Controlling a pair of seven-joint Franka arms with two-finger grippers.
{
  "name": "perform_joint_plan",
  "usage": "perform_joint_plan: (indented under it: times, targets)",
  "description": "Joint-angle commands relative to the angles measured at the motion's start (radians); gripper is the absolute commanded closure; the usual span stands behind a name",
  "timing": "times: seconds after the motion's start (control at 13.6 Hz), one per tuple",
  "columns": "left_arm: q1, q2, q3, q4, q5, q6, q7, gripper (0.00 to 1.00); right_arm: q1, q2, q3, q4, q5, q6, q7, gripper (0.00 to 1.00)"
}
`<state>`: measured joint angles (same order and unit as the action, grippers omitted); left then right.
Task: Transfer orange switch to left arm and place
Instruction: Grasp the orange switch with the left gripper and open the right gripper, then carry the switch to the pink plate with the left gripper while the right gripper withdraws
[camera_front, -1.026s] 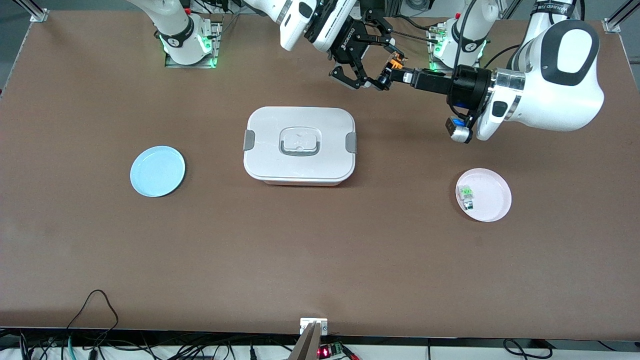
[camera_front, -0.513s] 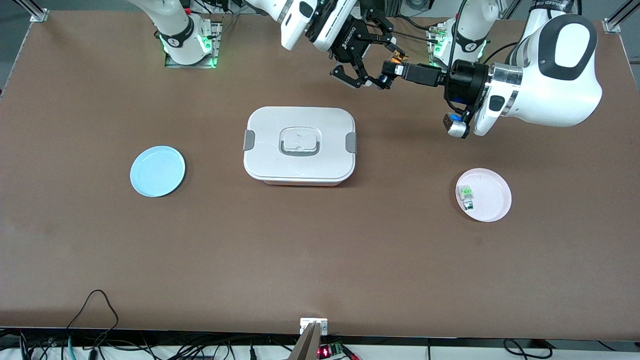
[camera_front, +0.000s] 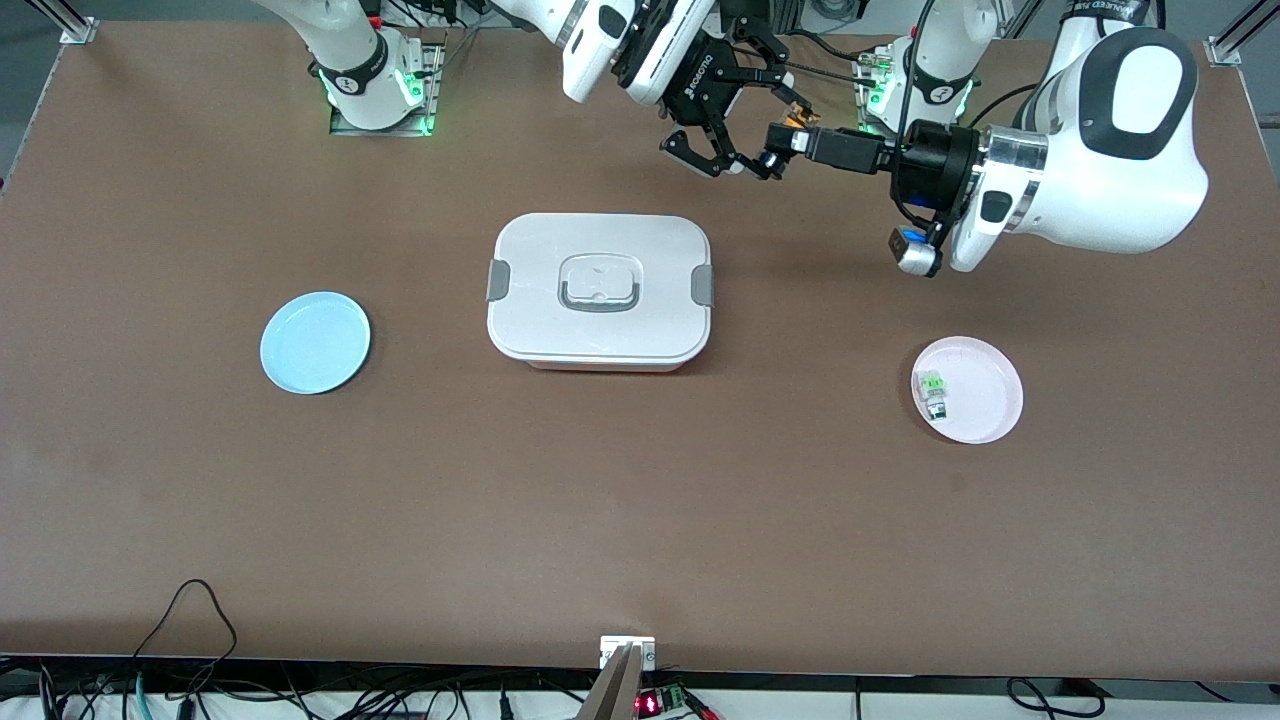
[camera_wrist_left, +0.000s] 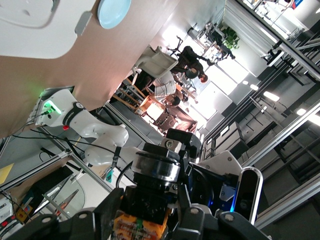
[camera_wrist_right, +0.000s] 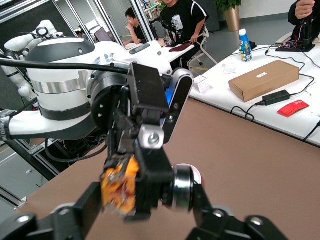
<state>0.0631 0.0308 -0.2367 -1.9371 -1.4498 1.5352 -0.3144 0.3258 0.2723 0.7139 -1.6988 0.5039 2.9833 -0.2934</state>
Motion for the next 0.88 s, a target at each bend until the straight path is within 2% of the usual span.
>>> perform_joint_plan:
  times: [0.0, 0.15, 0.29, 0.44, 0.66, 0.81]
  targets:
    - [0.033, -0.022, 0.033, -0.013, 0.055, 0.000, -0.006, 1.00, 0.013, -0.004, -0.002, 0.007, 0.005, 0.000, 0.023, 0.00]
    - [0.035, -0.020, 0.043, -0.011, 0.095, 0.000, -0.002, 1.00, 0.013, -0.004, -0.002, 0.008, 0.005, 0.000, 0.023, 0.00]
    - [0.035, -0.011, 0.074, -0.013, 0.204, 0.020, 0.021, 1.00, 0.003, -0.002, -0.002, 0.007, 0.016, -0.010, 0.034, 0.00]
    - [0.043, 0.009, 0.083, -0.016, 0.277, 0.026, 0.063, 1.00, -0.019, -0.007, -0.019, 0.007, 0.016, -0.123, 0.103, 0.00]
    - [0.050, 0.018, 0.083, -0.016, 0.504, 0.040, 0.069, 1.00, -0.025, -0.013, -0.100, 0.002, 0.018, -0.182, 0.233, 0.00]
    - [0.050, 0.031, 0.083, -0.014, 0.717, 0.078, 0.098, 1.00, -0.025, -0.025, -0.206, 0.002, 0.016, -0.303, 0.237, 0.00]
